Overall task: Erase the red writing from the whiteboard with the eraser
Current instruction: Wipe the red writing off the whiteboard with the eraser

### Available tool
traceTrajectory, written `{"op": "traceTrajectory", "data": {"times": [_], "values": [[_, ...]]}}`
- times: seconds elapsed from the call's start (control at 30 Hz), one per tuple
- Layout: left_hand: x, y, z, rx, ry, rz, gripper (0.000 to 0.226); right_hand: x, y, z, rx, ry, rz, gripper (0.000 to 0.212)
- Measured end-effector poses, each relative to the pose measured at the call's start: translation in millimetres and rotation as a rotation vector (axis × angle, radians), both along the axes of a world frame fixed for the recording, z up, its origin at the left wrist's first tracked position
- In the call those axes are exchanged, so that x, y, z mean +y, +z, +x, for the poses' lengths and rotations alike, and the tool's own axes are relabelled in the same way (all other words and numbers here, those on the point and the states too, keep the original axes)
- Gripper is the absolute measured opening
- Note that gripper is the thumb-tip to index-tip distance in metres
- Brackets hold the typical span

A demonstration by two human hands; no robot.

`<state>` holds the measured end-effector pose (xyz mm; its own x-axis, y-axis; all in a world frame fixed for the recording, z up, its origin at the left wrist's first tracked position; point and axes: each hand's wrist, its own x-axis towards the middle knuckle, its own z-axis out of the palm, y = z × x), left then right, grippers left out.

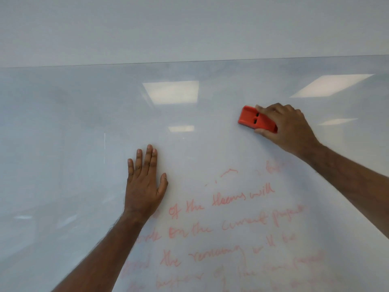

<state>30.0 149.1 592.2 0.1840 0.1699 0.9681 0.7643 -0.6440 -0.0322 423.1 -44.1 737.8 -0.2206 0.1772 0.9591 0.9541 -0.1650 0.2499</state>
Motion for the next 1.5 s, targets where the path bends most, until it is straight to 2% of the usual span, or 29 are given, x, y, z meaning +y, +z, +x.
{"op": "traceTrajectory", "data": {"times": [0.07,0.13,0.47,0.57,0.8,1.03,1.13,1.27,1.4,1.5], "values": [[1,0,1,0.001,0.006,0.001,0.079,6,1,-5,0.133,0.086,0.021,0.070],[0,0,2,0.002,0.016,0.001,0.079,13,-1,-14,0.188,0.129,0.027,0.070],[-6,-3,9,-0.029,0.057,-0.033,0.081,37,-34,-70,0.114,0.204,-0.014,0.071],[-6,-3,11,-0.034,0.059,-0.033,0.081,42,-51,-87,0.028,0.188,-0.072,0.073],[3,-8,7,-0.019,0.053,0.011,0.080,43,-106,-85,-0.362,0.087,-0.183,0.069],[7,-11,3,0.015,0.068,0.021,0.079,21,-98,-47,-0.571,-0.045,-0.266,0.066],[5,-11,3,0.018,0.076,-0.003,0.080,8,-85,-24,-0.495,-0.078,-0.226,0.070],[1,-13,5,0.006,0.079,-0.022,0.080,-5,-67,-5,-0.271,-0.119,-0.131,0.073],[0,-13,6,0.007,0.077,-0.045,0.081,2,-55,-30,-0.060,-0.098,-0.060,0.071],[-1,-12,5,0.012,0.078,-0.056,0.080,14,-56,-64,0.008,-0.049,-0.046,0.070]]}}
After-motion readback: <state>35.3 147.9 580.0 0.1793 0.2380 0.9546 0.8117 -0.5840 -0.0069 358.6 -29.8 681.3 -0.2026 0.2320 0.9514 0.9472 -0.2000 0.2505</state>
